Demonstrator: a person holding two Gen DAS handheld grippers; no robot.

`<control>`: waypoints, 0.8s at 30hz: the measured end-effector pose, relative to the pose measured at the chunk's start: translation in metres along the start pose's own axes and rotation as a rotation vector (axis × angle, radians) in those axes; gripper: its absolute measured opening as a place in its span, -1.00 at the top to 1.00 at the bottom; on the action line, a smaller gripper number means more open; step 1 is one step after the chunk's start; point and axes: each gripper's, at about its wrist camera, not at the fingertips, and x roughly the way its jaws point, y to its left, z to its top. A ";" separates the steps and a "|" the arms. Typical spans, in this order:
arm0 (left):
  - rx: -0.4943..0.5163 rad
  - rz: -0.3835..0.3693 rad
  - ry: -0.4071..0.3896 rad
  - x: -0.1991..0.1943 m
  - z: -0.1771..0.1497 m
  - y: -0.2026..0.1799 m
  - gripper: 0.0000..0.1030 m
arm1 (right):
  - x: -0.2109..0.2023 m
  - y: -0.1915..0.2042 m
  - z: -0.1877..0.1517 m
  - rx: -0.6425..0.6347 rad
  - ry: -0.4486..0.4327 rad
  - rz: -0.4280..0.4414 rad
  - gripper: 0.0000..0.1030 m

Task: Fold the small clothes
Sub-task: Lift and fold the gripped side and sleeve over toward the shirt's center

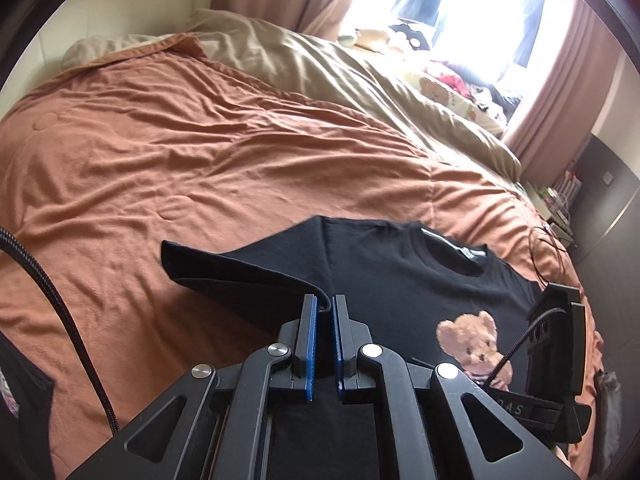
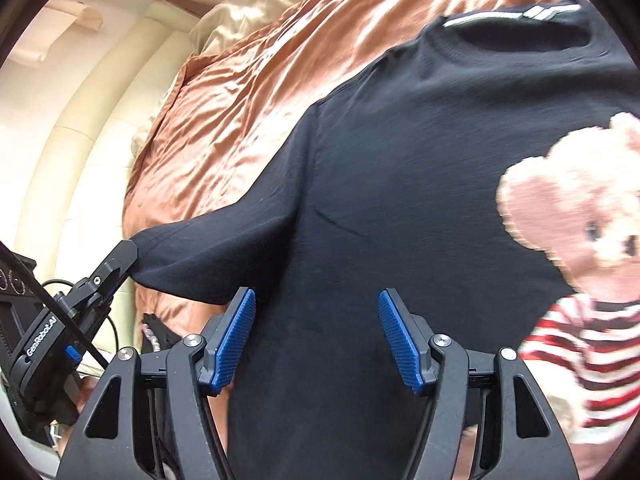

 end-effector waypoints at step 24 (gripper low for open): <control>-0.099 0.096 0.114 0.030 -0.025 0.065 0.30 | -0.004 0.021 -0.009 -0.107 0.007 -0.055 -0.21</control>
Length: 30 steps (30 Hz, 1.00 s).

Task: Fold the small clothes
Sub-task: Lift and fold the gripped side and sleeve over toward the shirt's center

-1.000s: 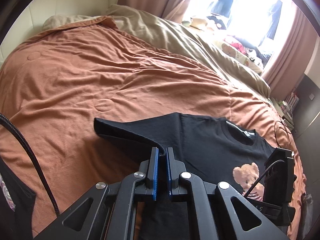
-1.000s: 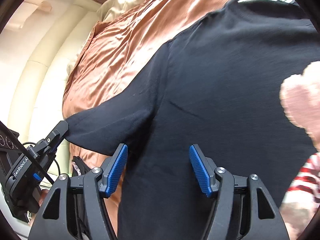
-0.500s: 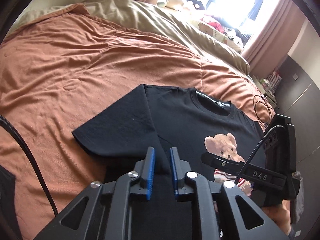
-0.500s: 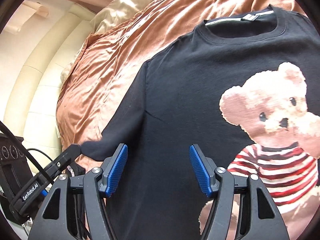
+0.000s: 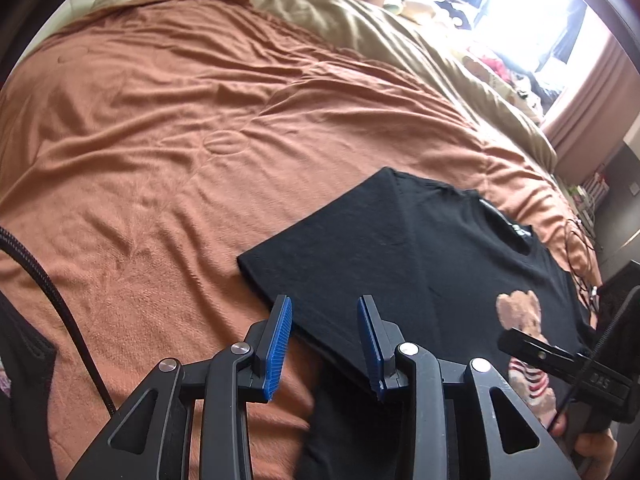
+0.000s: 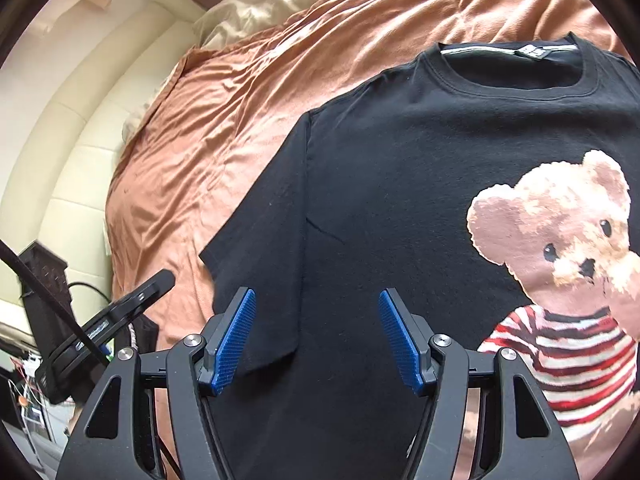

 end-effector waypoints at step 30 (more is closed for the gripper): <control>0.115 0.066 -0.092 0.013 0.043 -0.042 0.91 | 0.002 -0.018 0.015 -0.021 0.008 -0.010 0.10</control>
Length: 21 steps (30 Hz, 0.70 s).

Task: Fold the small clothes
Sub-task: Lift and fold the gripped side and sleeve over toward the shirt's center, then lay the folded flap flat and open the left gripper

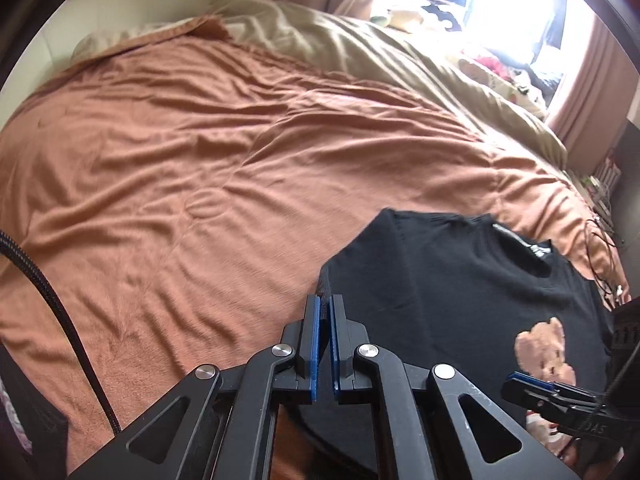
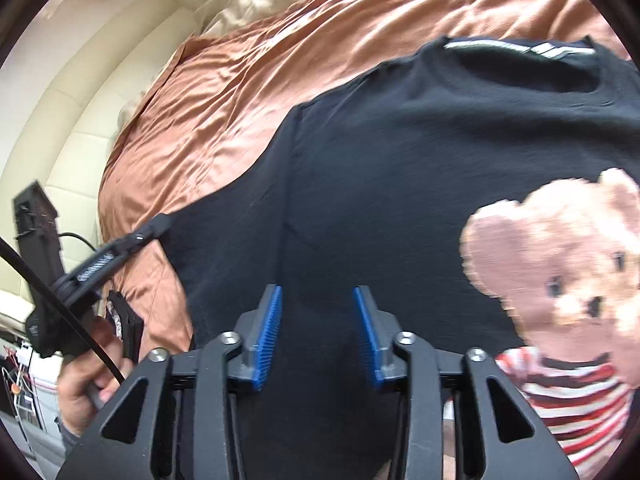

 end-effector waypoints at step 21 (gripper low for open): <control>0.190 -0.090 -0.031 -0.003 0.045 -0.148 0.92 | -0.078 -0.058 0.012 0.042 -0.094 -0.028 0.04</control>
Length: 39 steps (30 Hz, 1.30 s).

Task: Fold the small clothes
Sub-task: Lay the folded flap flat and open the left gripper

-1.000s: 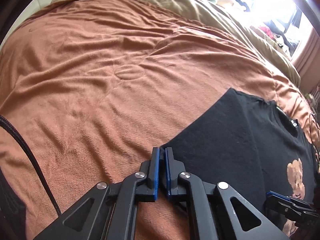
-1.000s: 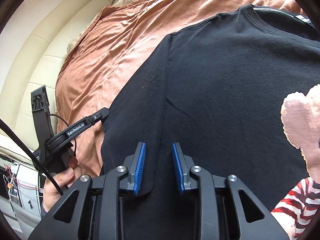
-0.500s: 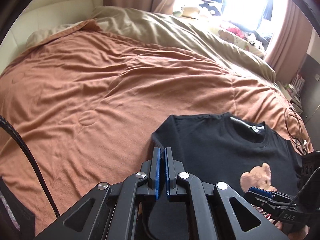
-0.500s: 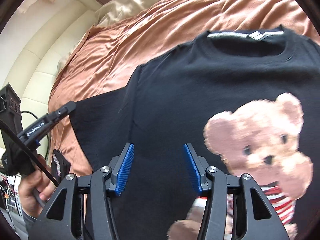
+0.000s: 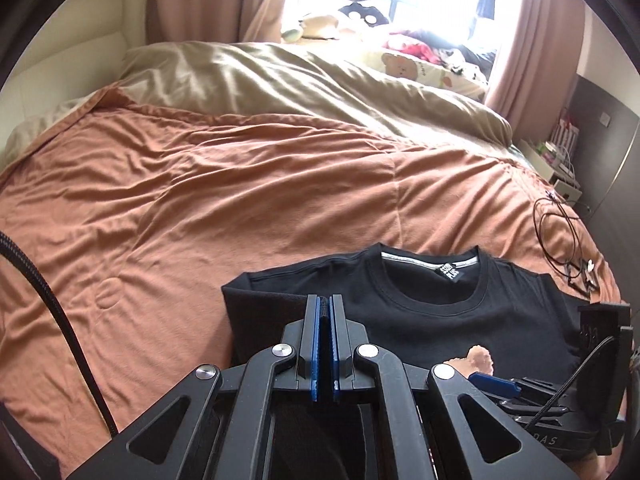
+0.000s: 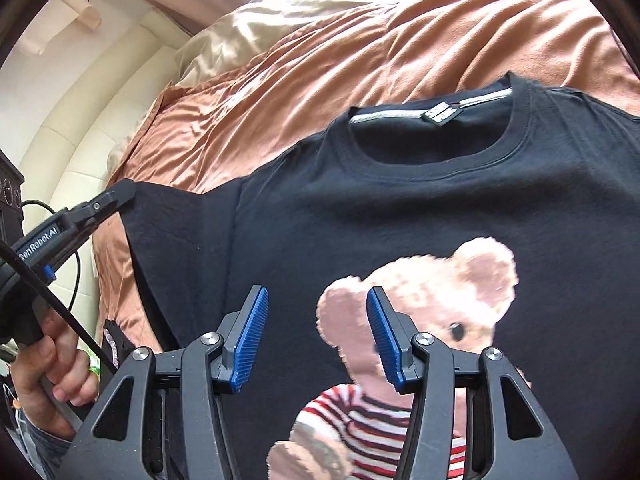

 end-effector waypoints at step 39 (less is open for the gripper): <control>-0.109 0.040 0.245 0.035 -0.120 0.110 0.56 | 0.060 0.070 -0.024 -0.149 0.043 -0.070 0.50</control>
